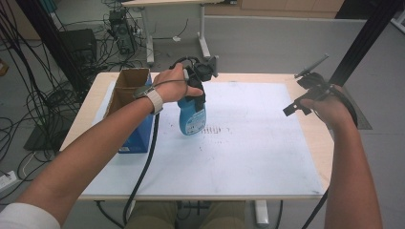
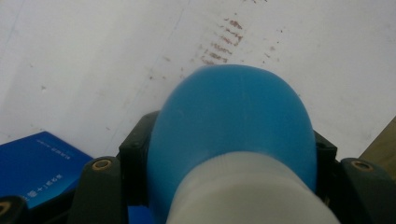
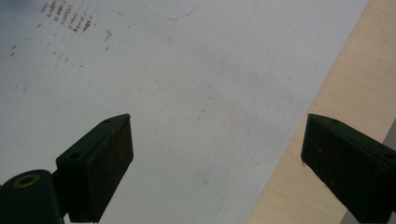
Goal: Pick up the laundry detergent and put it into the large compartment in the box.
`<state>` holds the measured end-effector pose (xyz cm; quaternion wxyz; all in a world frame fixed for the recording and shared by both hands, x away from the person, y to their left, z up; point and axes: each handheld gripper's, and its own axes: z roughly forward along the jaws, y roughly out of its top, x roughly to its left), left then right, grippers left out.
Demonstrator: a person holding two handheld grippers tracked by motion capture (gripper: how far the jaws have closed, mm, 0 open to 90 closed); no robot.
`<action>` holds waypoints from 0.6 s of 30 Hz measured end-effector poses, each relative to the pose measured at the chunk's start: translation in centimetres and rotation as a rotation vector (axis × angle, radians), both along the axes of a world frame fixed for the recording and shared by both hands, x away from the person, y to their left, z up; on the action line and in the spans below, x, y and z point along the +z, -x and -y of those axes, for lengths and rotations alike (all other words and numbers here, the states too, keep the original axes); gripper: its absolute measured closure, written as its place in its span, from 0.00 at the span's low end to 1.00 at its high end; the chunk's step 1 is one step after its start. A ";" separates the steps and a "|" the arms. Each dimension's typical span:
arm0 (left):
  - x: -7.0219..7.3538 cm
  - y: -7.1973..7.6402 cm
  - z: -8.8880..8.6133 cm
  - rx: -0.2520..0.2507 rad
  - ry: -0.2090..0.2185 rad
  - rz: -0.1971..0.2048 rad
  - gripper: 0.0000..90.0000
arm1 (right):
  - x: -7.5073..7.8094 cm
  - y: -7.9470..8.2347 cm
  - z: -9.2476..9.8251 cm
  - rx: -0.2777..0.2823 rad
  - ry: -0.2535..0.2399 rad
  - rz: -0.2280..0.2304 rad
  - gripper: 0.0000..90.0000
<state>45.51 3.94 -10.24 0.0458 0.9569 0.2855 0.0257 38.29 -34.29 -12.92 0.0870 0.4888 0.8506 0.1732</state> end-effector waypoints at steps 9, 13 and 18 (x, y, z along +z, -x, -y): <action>1.3 0.5 -0.8 0.055 0.006 -0.007 0.42 | 0.3 0.5 -0.2 0.005 0.001 0.010 0.10; 2.0 0.8 -1.1 0.077 0.012 -0.005 0.42 | 0.5 0.8 -0.2 0.006 0.002 0.012 0.10; 3.0 1.1 -1.4 0.107 0.012 -0.004 0.42 | 0.7 1.0 -0.3 0.006 0.002 0.018 0.10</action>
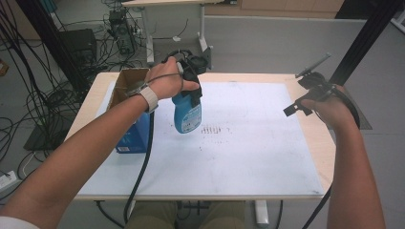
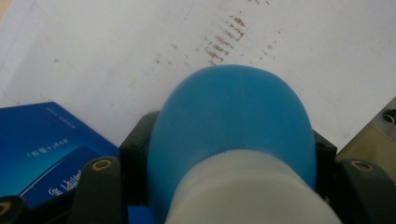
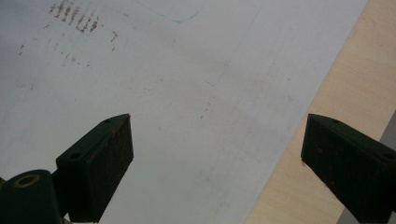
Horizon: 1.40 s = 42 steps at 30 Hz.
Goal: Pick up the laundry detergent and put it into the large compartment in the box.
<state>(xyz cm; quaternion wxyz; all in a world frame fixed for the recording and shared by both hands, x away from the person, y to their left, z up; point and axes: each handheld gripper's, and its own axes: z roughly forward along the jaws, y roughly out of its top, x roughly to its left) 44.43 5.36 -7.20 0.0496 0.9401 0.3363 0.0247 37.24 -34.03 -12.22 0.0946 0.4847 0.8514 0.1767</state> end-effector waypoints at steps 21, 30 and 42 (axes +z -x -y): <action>4.7 1.2 -2.6 0.142 0.026 0.006 0.42 | 0.5 0.0 -0.6 0.015 0.012 0.005 0.10; 6.5 1.5 -3.5 0.203 0.023 -0.002 0.42 | 0.6 -0.5 -1.2 0.037 0.012 0.008 0.10; 8.2 1.9 -5.2 0.293 0.042 -0.006 0.42 | 0.6 -1.0 -1.8 0.071 0.010 0.011 0.10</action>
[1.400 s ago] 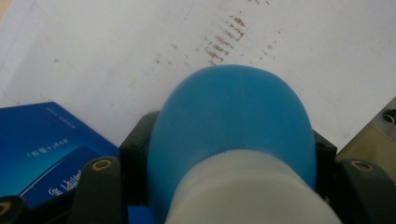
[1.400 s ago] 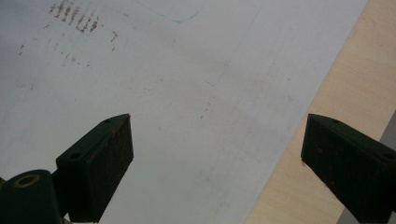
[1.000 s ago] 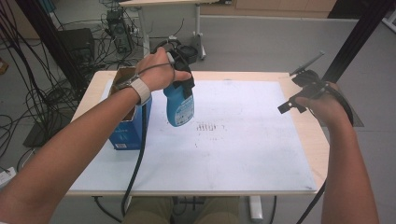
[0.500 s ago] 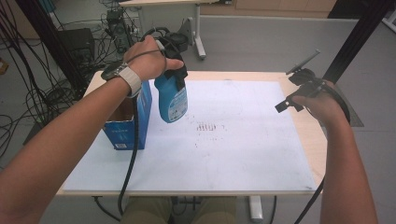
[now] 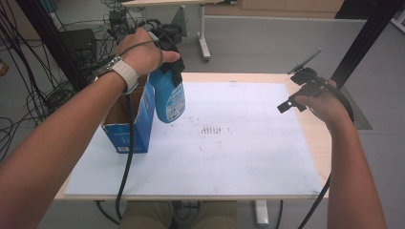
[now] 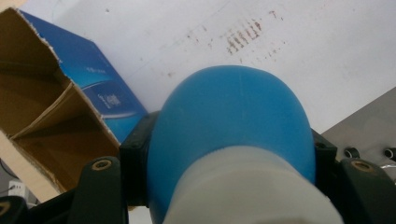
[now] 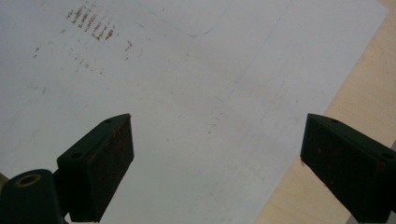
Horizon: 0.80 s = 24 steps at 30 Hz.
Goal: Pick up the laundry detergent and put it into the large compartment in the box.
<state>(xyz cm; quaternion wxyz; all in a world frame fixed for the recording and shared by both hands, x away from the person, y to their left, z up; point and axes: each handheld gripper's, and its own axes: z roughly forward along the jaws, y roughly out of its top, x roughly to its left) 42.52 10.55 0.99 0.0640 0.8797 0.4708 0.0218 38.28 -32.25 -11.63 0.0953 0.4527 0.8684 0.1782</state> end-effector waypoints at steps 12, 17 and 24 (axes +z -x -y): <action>1.9 0.5 -1.7 0.086 0.008 0.016 0.42 | 0.2 -0.9 -0.6 0.032 -0.002 0.010 0.10; 2.3 0.8 -2.5 0.134 0.024 0.020 0.42 | 0.0 -1.4 -0.9 0.046 -0.009 0.011 0.10; 3.3 0.6 -3.5 0.185 0.034 0.002 0.42 | -0.2 -1.9 -1.0 0.058 -0.004 0.008 0.10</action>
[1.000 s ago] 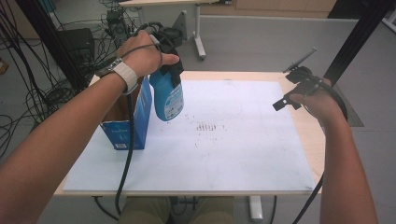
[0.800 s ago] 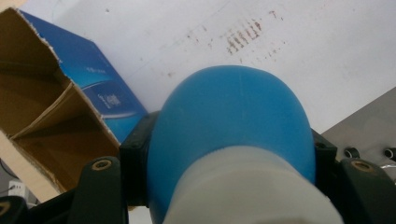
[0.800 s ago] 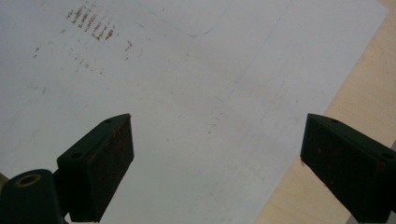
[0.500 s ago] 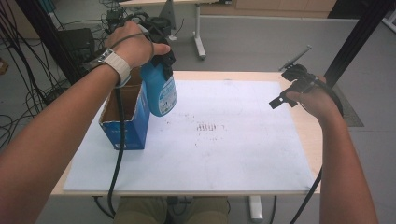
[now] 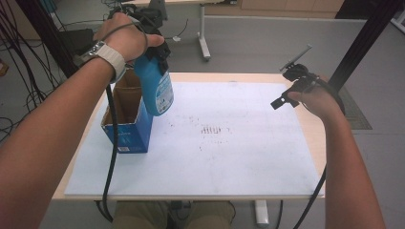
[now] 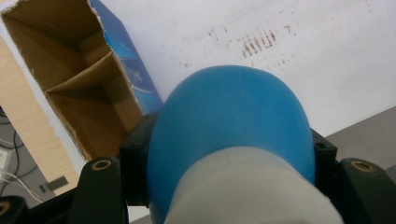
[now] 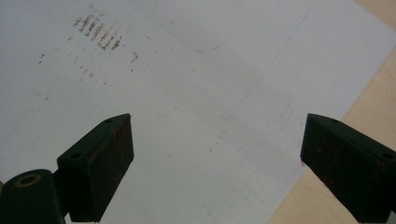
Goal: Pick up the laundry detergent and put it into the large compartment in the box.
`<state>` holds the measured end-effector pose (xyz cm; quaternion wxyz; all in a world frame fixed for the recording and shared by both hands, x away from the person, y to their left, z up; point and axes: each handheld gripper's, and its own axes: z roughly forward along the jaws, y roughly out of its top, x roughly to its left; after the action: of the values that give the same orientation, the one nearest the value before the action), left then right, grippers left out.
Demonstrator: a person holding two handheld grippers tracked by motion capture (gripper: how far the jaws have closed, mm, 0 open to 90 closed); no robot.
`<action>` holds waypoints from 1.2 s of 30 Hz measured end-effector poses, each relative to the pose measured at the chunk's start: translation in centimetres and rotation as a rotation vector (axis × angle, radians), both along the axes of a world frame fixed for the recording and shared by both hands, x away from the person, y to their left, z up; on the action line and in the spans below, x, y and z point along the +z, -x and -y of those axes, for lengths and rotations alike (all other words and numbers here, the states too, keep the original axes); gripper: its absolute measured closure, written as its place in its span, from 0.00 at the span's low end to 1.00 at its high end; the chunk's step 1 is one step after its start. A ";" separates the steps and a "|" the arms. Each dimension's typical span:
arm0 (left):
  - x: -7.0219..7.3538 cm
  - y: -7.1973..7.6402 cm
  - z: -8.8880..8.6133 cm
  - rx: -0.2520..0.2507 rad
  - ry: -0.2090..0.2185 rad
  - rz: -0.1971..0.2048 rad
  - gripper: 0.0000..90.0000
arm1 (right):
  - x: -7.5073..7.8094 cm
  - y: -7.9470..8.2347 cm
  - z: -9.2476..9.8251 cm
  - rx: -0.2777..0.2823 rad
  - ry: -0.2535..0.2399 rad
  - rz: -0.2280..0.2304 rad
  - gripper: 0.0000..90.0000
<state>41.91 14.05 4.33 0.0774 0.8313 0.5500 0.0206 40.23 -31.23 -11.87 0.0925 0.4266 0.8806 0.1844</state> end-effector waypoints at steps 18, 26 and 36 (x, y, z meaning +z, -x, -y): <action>1.7 0.2 -4.2 0.155 0.016 -0.007 0.42 | 0.0 -0.3 -0.1 0.011 0.006 0.001 0.10; 1.8 0.2 -5.6 0.196 0.011 -0.003 0.42 | 0.0 -0.2 -0.2 0.015 0.004 0.009 0.11; 2.3 0.3 -6.8 0.235 0.011 -0.004 0.42 | -0.1 -0.6 -0.7 0.020 0.009 0.002 0.11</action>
<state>41.64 20.87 6.59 0.0779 0.7607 0.6439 0.0248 40.78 -30.51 -11.98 0.0934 0.4174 0.8854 0.1819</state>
